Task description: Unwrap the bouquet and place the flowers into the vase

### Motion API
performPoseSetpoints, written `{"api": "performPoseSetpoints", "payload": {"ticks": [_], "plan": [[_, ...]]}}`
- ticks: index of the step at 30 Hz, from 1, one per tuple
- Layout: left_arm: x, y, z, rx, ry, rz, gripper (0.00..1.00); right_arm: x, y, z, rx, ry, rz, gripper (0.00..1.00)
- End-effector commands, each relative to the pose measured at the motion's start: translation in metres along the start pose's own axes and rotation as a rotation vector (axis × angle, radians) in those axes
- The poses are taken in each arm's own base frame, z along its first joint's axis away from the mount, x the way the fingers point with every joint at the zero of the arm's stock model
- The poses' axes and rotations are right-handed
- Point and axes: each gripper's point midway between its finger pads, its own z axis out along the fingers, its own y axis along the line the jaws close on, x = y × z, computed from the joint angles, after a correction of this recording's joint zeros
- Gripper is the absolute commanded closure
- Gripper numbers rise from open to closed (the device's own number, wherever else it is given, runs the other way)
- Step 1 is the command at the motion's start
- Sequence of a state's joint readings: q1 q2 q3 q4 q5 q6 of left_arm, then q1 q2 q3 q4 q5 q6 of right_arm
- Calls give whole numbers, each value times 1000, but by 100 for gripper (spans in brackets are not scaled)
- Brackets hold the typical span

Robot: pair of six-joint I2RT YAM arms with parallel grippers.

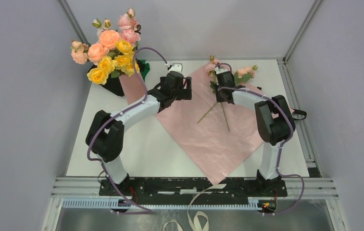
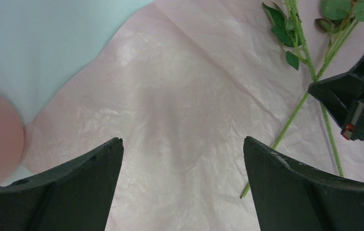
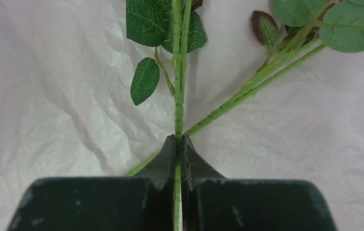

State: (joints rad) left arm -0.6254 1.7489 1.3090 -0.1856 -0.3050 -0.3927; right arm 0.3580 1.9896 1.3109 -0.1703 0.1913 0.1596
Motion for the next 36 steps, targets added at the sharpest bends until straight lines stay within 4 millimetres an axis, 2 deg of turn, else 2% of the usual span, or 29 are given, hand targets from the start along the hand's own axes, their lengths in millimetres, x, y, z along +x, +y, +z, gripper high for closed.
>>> {"api": "performPoseSetpoints", "payload": {"ticks": [1,7,11,17,20,24,29,36], "plan": [[-12,-12,3,31,-30,-34,0,-33,-4,-40,-18,-103,9,100],[-14,-21,5,61,-27,-49,0,-55,-1,-81,-61,-197,4,100],[-27,-41,-1,158,-42,-86,0,-67,7,-105,-100,-246,-15,100],[-70,-104,-39,530,-108,-247,1,-88,24,-150,-166,-353,-60,100],[-88,-121,-59,661,-184,-331,2,-98,31,-175,-209,-415,-65,100],[-106,-131,-82,804,-281,-477,3,-105,39,-200,-256,-472,-70,100],[-116,-130,-94,906,-369,-620,4,-106,42,-218,-280,-499,-74,100],[-135,-142,-97,1029,-424,-711,6,-96,43,-223,-289,-493,-75,100]]}}
